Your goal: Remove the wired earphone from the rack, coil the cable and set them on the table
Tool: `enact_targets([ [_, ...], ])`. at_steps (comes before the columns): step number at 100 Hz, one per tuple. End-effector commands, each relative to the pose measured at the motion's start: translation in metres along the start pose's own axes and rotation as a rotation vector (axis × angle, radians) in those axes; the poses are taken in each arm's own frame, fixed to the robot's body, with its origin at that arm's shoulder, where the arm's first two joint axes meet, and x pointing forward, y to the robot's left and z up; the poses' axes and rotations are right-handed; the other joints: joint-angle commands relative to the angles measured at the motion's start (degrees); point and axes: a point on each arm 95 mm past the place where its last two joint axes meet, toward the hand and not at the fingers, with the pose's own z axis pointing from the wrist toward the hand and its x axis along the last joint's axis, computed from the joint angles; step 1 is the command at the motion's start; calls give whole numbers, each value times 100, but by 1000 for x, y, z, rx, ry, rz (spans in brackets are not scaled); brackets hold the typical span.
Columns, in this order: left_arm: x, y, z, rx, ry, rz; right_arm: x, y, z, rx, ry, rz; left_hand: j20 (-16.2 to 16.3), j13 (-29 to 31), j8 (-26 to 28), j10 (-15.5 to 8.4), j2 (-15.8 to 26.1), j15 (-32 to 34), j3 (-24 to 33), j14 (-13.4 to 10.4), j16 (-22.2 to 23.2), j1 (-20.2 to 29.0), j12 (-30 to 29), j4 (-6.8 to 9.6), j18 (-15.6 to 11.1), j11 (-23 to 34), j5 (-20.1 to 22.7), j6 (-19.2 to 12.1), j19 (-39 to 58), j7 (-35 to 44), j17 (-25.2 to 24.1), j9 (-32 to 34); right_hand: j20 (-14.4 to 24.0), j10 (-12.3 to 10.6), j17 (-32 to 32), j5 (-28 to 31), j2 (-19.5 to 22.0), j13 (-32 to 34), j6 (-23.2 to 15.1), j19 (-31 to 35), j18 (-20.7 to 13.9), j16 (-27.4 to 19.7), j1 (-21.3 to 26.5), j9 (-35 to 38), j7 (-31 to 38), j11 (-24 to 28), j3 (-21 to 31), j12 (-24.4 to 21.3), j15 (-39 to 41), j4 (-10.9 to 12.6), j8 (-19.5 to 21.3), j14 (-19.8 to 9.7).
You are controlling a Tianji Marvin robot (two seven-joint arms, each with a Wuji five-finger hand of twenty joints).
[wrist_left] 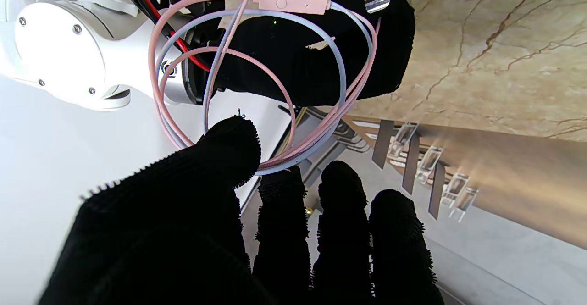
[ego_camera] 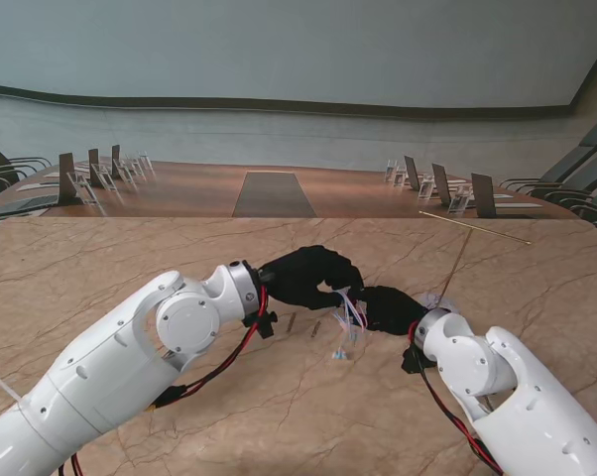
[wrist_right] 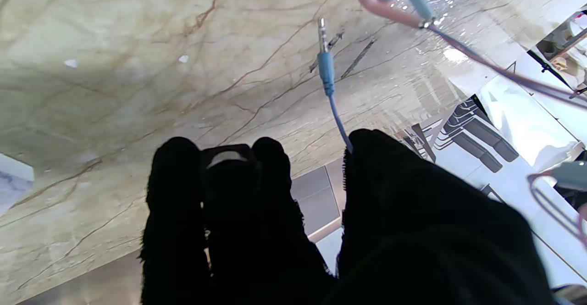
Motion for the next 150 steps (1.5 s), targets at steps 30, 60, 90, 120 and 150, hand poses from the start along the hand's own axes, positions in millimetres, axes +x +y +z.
enact_targets([
  [30, 0, 2, -4, -10, -3, 0, 1, 2, -2, -3, -9, -2, 9, 305, 157, -137, 179, 239, -190, 83, 145, 123, -14, 134, 94, 120, -33, 25, 332, 152, 157, 403, 183, 299, 715, 420, -505, 963, -64, 868, 155, -358, 76, 740, 551, 445, 819, -1, 796, 158, 180, 228],
  [60, -6, 7, -10, -40, -33, 9, 2, 11, -10, -54, -10, 43, 324, 484, 189, -114, 280, 812, -377, 23, 456, 190, -16, 142, 40, 190, -108, -41, 624, 148, 356, 452, 130, 561, 1443, 869, -801, 1605, -195, 1122, 616, -750, 10, 1337, 867, 521, 1563, -80, 1278, 580, 1325, 408],
  [90, -14, 20, -8, -53, -62, -9, 9, 24, -23, -89, 8, 121, 384, 485, 199, -127, 279, 820, -419, 36, 475, 234, -27, 149, 53, 196, -112, -8, 589, 163, 338, 484, -55, 654, 2298, 964, -971, 2203, 216, 1346, 971, -1086, 105, 1780, 1025, 579, 1935, 71, 1705, 522, 1441, 330],
  [120, -17, 29, -6, -62, -68, -20, 19, 30, -30, -119, 16, 182, 366, 462, 201, -126, 302, 762, -457, 42, 453, 272, -27, 129, 53, 183, -134, -4, 527, 187, 321, 483, -330, 544, 3026, 1048, -1015, 2466, 274, 1578, 1066, -1110, 151, 2005, 1145, 750, 2116, 263, 2014, 576, 1768, -8],
  [150, -22, 30, -9, -49, -84, -14, 23, 28, -34, -107, -25, 148, 359, 458, 201, -130, 315, 750, -490, 38, 446, 294, -16, 132, 56, 170, -144, -4, 523, 201, 322, 477, -355, 522, 2588, 1097, -930, 2437, -38, 1782, 913, -1104, -115, 1932, 941, 688, 1924, 339, 1945, 959, 1707, 265],
])
